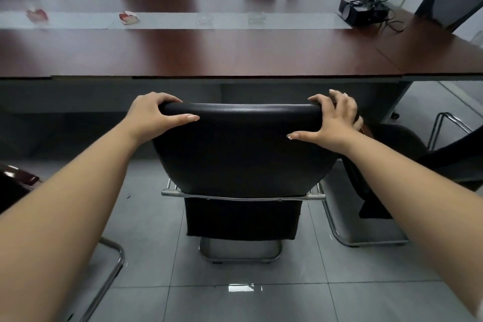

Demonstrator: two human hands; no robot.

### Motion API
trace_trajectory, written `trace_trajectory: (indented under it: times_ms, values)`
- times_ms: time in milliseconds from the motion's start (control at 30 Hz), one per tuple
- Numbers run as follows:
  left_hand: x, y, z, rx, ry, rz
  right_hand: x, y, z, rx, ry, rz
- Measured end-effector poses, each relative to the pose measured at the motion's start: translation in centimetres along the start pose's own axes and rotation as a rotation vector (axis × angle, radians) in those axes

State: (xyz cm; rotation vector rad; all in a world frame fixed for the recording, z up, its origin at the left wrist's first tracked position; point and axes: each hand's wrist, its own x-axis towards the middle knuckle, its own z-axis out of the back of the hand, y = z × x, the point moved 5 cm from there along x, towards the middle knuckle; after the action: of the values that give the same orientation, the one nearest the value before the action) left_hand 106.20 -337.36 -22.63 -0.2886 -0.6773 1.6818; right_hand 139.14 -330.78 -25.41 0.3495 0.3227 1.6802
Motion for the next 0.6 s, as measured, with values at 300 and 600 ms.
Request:
trace_trajectory:
  times_ms: [300,600]
  values:
    - [-1.0,-0.1,-0.3,0.057,-0.099,0.003,-0.9,-0.3,-0.2,0.034,-0.001,0.032]
    - [-1.5,-0.3,-0.1,0.036,-0.128,0.011,0.2,-0.2,-0.1,0.033,0.008,0.056]
